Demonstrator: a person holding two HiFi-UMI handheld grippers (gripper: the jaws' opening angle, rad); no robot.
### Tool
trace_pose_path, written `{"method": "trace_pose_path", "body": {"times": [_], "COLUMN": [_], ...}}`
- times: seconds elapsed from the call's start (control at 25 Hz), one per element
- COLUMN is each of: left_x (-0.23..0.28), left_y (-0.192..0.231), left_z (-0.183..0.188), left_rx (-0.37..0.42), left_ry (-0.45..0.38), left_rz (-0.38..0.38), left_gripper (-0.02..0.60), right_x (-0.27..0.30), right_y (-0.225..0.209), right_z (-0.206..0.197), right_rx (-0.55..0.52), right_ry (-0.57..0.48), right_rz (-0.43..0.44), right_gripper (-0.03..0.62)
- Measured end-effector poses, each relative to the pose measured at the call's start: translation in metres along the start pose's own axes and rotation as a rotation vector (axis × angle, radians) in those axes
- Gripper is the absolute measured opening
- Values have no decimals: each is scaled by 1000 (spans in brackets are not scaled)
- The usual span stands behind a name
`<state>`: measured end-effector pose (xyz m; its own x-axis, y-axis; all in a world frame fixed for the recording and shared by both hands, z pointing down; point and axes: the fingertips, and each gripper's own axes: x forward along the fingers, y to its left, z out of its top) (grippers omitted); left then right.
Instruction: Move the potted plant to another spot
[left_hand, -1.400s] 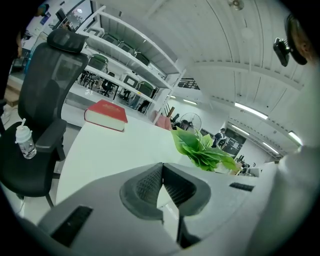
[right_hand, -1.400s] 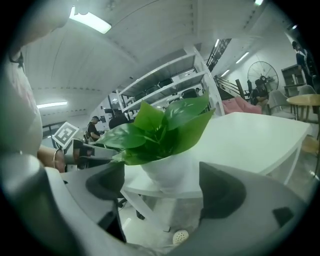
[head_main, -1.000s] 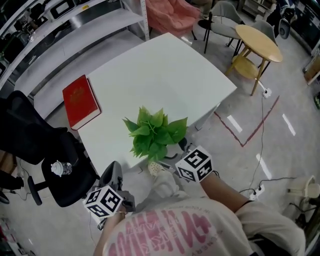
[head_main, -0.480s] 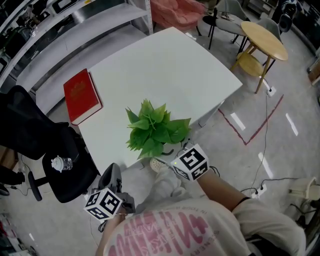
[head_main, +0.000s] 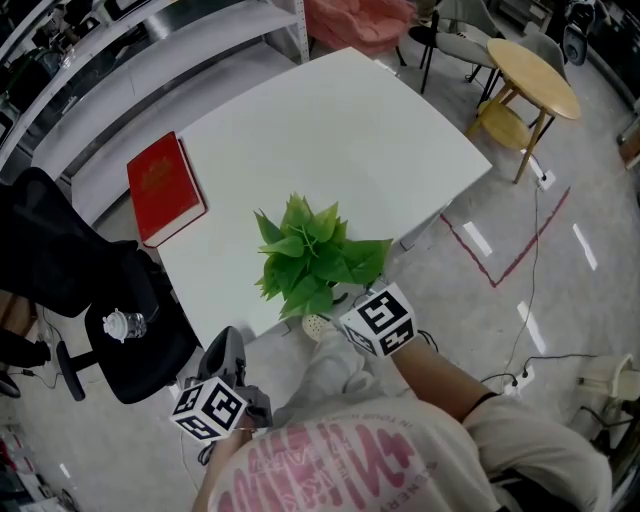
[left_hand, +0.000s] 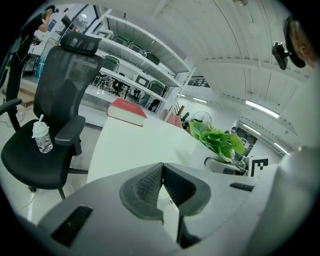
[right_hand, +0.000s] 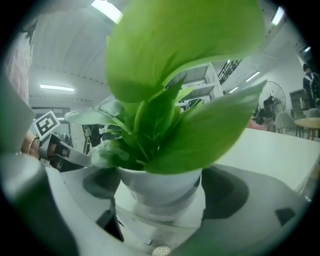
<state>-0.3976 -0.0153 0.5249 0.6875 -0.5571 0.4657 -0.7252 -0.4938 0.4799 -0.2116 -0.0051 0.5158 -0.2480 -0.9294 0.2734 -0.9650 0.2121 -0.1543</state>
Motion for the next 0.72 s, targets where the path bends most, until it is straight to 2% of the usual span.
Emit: {"method": "trace_pose_path", "body": {"times": [0.56,0.72], "left_x": [3,1], "left_y": [4,8], "left_z": [6,5], "left_rx": [-1,1], "left_ry": [-10,-17], "left_rz": [8,-2], "left_gripper": [2,3], "right_x": [1,-1], "right_y": [0,0], "right_z": [-1,-1], "right_rx": [-3,37], "right_ry": [-8,-34], "right_rz": [3,-12], "right_gripper": [500,497]}}
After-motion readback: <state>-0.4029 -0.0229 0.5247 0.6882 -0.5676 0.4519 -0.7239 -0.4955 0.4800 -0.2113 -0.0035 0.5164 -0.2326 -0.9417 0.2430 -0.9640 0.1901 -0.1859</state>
